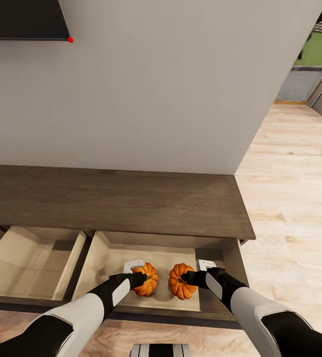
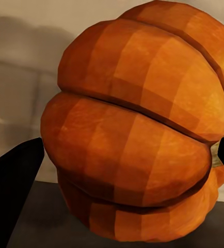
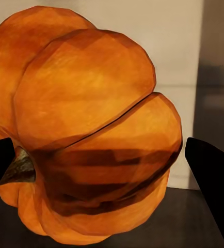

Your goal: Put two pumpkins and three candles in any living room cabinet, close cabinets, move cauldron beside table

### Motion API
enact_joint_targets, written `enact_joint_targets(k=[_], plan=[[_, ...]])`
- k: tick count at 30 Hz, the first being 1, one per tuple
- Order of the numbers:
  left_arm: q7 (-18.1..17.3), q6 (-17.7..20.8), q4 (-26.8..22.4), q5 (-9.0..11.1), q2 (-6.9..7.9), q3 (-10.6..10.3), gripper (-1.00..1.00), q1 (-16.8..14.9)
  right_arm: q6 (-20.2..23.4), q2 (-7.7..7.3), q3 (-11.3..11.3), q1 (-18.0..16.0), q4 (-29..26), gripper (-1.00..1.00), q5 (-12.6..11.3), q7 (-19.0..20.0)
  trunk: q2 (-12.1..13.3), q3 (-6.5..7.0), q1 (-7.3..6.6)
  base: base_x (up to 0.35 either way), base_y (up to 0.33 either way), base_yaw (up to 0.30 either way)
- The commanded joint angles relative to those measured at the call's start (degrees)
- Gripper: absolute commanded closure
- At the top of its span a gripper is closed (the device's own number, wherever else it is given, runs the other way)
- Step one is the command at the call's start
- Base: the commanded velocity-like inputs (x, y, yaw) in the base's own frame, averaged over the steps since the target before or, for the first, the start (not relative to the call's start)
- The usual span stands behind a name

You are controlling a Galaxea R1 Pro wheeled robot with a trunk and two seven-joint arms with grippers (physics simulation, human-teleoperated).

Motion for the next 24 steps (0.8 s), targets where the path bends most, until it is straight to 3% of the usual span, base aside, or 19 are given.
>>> enact_joint_targets(k=[1,21,22,24], plan=[[0.39,0.31,-0.14,0.57,0.01,-0.49,1.00,-0.01,0.25,-0.03,0.47,-0.01,-0.06,-1.00,-0.46,0.01,-0.01,-0.03,-0.01,0.000,0.000,0.000],[0.43,0.01,-0.14,0.49,0.01,-0.49,1.00,0.00,0.28,-0.03,0.47,-0.01,-0.08,-1.00,-0.47,0.01,-0.01,-0.03,-0.01,0.000,0.000,0.000],[0.43,0.01,-0.14,0.49,0.01,-0.49,-1.00,0.00,0.28,-0.03,0.46,-0.01,-0.10,-1.00,-0.47,0.01,-0.01,-0.03,-0.01,0.000,0.000,0.000],[0.43,0.02,-0.14,0.49,0.01,-0.49,-1.00,0.00,0.31,-0.03,0.47,-0.01,-0.06,-1.00,-0.47,0.01,-0.01,-0.03,-0.01,0.000,0.000,0.000]])
